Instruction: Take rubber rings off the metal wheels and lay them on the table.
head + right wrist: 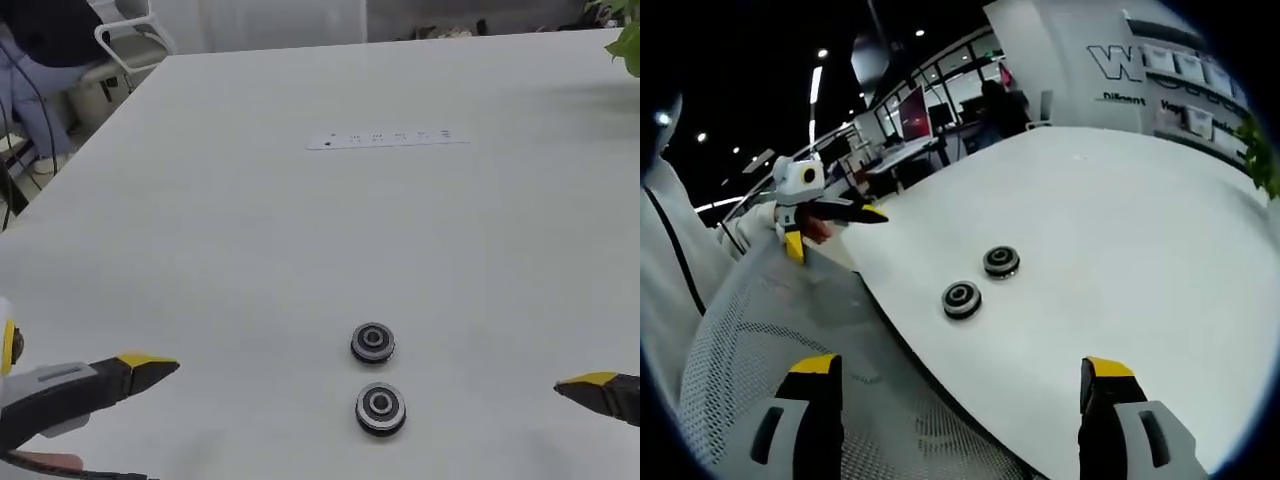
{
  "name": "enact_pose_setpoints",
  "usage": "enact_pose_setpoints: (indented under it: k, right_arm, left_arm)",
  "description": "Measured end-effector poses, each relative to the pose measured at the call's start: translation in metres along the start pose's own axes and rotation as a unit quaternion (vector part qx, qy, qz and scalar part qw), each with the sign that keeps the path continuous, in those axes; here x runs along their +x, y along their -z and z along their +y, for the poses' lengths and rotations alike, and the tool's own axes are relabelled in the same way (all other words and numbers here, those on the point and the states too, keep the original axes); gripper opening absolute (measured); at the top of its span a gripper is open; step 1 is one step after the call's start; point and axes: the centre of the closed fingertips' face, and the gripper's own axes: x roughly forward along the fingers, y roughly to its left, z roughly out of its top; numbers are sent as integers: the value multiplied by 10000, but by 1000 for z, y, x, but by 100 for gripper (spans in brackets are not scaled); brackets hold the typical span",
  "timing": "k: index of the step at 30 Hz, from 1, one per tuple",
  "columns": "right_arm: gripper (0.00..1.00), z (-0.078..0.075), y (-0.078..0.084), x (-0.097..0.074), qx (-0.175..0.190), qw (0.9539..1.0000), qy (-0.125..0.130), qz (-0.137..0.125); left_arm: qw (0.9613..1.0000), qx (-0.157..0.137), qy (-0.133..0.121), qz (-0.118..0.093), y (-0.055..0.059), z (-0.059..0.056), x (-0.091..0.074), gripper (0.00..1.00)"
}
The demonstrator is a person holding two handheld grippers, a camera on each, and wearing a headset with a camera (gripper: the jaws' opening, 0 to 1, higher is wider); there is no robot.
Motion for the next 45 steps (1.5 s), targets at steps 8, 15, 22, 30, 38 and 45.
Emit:
enact_pose_setpoints:
  k: [8, 15, 22, 30, 38, 45]
  right_arm:
    - [95, -1, -13, -3, -530, 9982, 88, 264]
    - [93, -4, -37, -13, -806, 9966, 107, 166]
    - [88, -4, -75, -20, -960, 9950, 82, -249]
    - [89, -13, -126, -3, -1483, 9865, 296, -635]
    - [76, 0, -153, 18, -1748, 9798, -67, -971]
    - [57, 5, -135, 39, -2057, 9716, -529, -1041]
  left_arm:
    - [9991, 360, 52, -210, -21, -7, -3, 95]
    - [9969, 639, 190, -420, -51, -15, -3, 97]
    - [9899, 1332, 287, -378, -82, -22, 12, 94]
    - [9814, 1859, 459, 109, -83, -25, 39, 94]
    - [9742, 2155, 632, -227, -110, -30, 53, 84]
    - [9737, 2136, 615, -493, -115, -20, 70, 75]
